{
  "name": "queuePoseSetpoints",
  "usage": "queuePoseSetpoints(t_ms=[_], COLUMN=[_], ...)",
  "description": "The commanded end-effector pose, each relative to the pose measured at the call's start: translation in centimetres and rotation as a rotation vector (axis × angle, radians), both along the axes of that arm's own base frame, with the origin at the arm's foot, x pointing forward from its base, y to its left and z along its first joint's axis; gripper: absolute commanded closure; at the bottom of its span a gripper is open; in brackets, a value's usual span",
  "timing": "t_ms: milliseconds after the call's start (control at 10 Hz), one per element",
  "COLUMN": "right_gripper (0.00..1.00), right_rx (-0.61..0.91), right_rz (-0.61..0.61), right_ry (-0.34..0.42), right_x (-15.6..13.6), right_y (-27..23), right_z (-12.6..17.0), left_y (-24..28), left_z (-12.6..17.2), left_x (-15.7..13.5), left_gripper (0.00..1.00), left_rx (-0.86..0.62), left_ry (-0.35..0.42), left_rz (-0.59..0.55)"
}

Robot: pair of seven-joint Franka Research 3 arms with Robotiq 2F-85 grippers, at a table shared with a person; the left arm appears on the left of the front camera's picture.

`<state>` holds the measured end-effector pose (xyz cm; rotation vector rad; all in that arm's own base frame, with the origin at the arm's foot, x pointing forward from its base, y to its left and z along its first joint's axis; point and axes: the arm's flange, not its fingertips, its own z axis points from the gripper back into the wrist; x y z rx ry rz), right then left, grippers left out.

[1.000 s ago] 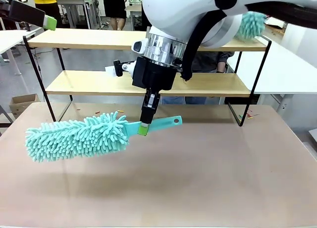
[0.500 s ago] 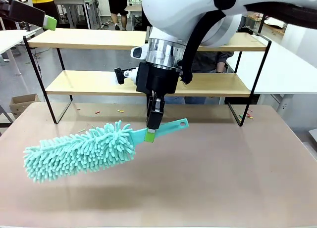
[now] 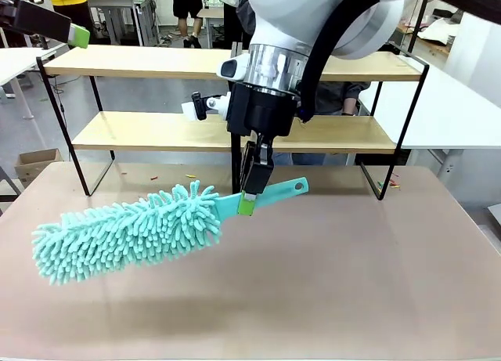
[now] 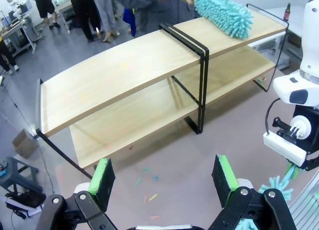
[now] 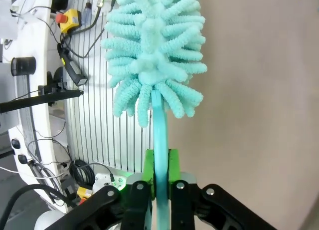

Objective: Clean the shelves.
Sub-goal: Clean another randomly selected level of the Shelf with the Duster.

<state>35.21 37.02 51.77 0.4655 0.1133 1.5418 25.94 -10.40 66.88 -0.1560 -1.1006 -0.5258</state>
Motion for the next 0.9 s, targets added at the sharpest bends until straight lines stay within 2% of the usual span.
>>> queuePoseSetpoints(t_ms=[0, 800], right_gripper=[0.88, 0.88], right_rx=[0.004, 0.004], right_rz=[0.006, -0.003], right_ry=[-0.018, 0.001], right_x=[-0.19, 0.42], right_y=[-0.09, 0.10], right_z=[0.65, 0.05], left_y=[0.15, 0.15], left_z=[-0.19, -0.19], left_x=[0.03, 0.03], left_gripper=[0.00, 0.00], left_rx=[0.001, 0.001], left_ry=[0.002, 0.002], left_rz=[0.000, 0.000])
